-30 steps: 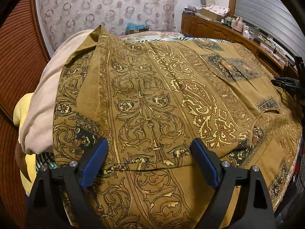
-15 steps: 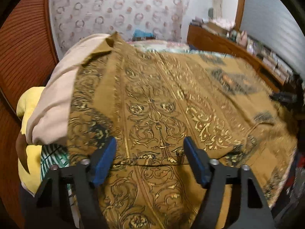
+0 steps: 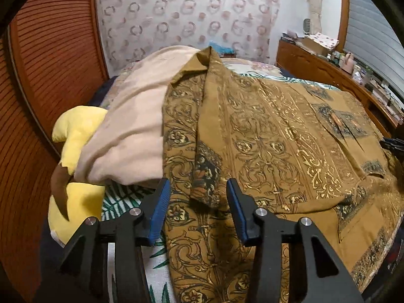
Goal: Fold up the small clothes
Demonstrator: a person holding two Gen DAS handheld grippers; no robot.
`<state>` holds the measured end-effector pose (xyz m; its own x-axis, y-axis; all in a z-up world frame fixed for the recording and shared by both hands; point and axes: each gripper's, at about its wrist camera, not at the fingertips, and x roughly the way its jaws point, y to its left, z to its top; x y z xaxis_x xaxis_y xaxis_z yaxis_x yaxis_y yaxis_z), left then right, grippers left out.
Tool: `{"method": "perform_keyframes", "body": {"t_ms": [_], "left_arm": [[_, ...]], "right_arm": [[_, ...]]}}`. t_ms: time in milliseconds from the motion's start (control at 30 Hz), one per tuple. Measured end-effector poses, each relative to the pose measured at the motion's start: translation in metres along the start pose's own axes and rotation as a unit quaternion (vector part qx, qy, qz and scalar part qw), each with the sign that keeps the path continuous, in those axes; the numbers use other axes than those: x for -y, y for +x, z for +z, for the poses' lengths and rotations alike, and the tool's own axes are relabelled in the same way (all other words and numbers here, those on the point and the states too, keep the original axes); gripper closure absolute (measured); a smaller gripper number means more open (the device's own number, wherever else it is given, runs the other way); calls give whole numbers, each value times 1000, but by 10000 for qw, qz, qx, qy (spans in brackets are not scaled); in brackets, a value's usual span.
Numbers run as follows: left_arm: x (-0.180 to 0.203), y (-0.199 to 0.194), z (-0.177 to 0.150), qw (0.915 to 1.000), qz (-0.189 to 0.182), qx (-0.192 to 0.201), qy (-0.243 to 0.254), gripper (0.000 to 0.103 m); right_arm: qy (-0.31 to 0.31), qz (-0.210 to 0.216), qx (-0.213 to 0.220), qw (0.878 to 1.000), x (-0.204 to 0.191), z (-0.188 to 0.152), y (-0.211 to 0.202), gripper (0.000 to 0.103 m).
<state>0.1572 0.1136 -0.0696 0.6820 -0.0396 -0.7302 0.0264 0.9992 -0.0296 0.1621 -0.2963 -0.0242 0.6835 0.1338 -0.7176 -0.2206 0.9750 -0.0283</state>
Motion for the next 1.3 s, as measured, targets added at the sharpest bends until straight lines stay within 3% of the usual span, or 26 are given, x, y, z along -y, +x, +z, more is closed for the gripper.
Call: {"method": "perform_keyframes", "body": {"t_ms": [33,133,433,500,533,700,733,867,967,1300], "left_arm": [[2,0,-1,10000,-15,-5,36,73],[6,1,-4,9998,-135,-61,150,87],[5,10,-1,9993,-207,-292,89,87],[6,10,1,9993,-245,-250,122,87],[7,8,1,9992,-285,-224,148,95],[14,-4,4,9992,-351,-23,202,97],[15,-6,4,9992,-352,1,206,97],[19,-13,7,9992,-318,101,237,97],[21,-18,12,9992,-261,176,234,97],[30,-71,21,9949,-647,728,244,98]], "right_arm": [[0,0,0,10000,0,0,0,45],[0,0,1,10000,0,0,0,45],[0,1,4,10000,0,0,0,45],[0,1,4,10000,0,0,0,45],[0,3,4,10000,0,0,0,45],[-52,9,-102,9999,-2,2,0,45],[-52,47,-124,9999,-1,3,-2,47],[-84,411,-162,9990,-5,2,-11,83],[-345,490,-299,9978,-15,0,-12,95],[-288,548,360,9974,-15,1,-59,98]]}}
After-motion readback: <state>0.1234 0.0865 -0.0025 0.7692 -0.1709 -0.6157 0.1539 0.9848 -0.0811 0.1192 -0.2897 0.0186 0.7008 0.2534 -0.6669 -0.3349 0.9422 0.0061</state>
